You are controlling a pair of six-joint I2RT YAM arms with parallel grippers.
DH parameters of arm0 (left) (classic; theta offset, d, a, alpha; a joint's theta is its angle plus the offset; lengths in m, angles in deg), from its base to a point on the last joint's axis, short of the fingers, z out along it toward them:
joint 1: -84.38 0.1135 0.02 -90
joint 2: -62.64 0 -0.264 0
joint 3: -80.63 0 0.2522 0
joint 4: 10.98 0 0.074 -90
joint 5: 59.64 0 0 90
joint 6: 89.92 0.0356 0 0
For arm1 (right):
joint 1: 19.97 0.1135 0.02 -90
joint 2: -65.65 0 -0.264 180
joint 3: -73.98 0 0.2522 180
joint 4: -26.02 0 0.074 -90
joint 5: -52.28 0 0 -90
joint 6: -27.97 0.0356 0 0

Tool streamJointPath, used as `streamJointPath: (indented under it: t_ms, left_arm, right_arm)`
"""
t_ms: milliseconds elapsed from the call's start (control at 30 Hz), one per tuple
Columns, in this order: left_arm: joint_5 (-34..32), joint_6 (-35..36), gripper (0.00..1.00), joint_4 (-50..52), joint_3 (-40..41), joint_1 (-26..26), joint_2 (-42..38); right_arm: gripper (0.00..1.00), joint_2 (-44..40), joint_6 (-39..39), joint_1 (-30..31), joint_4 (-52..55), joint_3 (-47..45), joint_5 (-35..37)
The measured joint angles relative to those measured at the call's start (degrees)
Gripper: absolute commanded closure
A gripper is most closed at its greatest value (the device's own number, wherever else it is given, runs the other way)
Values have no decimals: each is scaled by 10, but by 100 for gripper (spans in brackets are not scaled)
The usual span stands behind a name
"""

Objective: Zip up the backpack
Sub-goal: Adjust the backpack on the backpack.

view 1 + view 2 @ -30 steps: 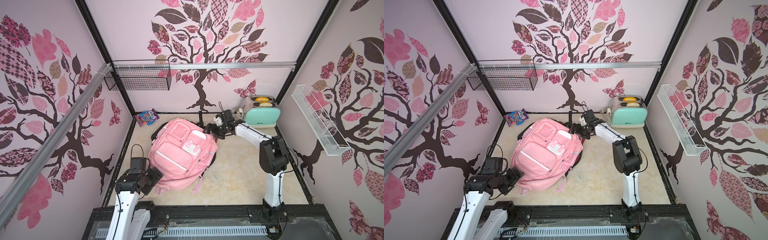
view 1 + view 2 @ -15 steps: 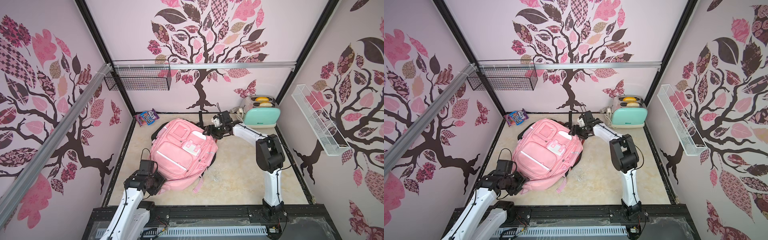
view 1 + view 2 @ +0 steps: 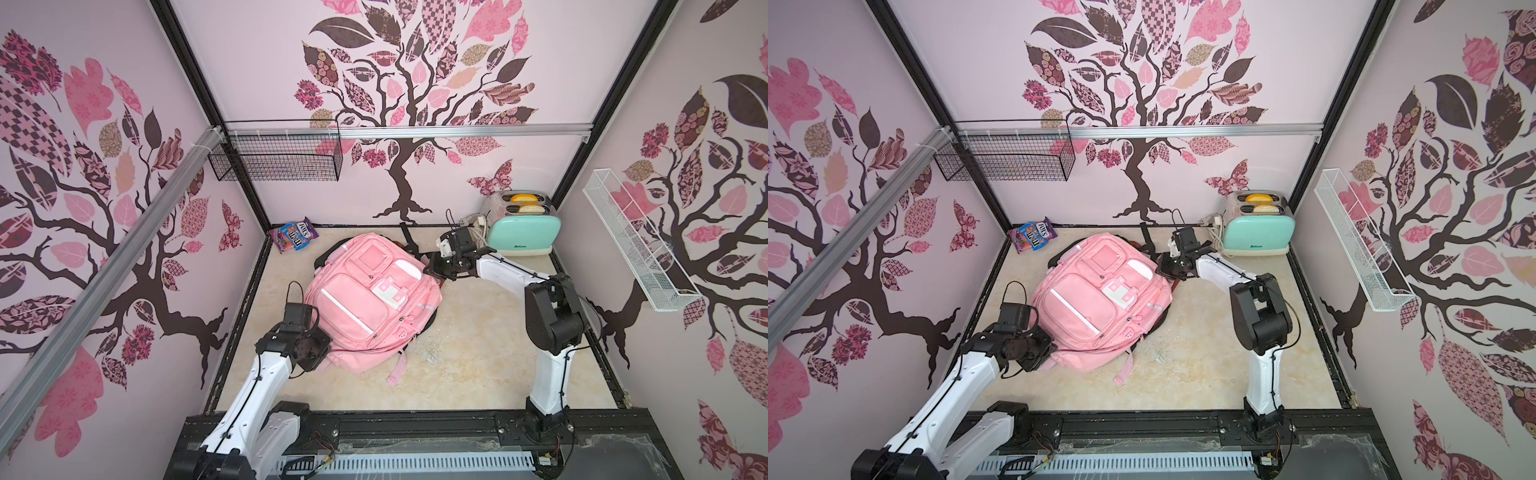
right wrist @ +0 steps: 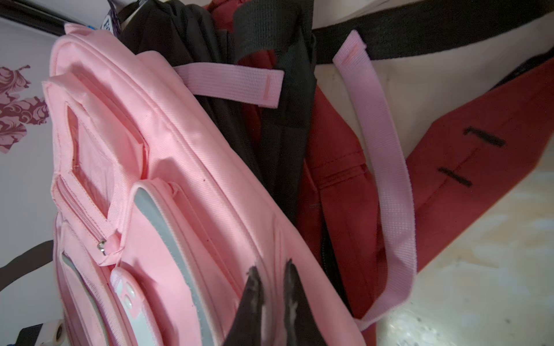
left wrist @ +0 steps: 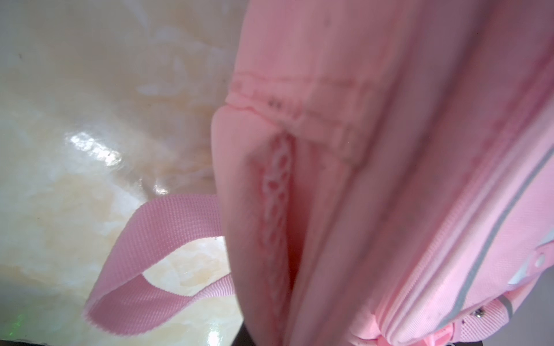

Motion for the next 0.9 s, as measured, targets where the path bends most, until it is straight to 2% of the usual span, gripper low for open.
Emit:
streamJointPath:
  t_ms: [233, 333, 500, 700, 833, 867, 900]
  left_arm:
    - [-30, 43, 100, 31, -176, -17, 43]
    - [-42, 57, 100, 26, -219, -17, 70]
    - [-56, 77, 100, -18, -238, -17, 158]
    - [-77, 106, 100, -53, -254, -16, 273]
    - [-90, 121, 100, -78, -270, -15, 301]
    - [-90, 126, 100, -83, -275, -14, 304]
    - [-91, 133, 100, -89, -280, -14, 306]
  right_arm:
    - [100, -124, 11, -15, 18, -72, 42]
    - [100, -182, 16, -15, 31, -89, 60]
    - [100, -235, 33, -14, 31, -125, 77]
    - [100, -242, 73, 15, 27, -211, 117]
    - [100, -249, 102, 29, 5, -256, 128]
    - [89, -250, 107, 31, 3, -261, 129]
    - [68, -252, 111, 33, 2, -264, 129]
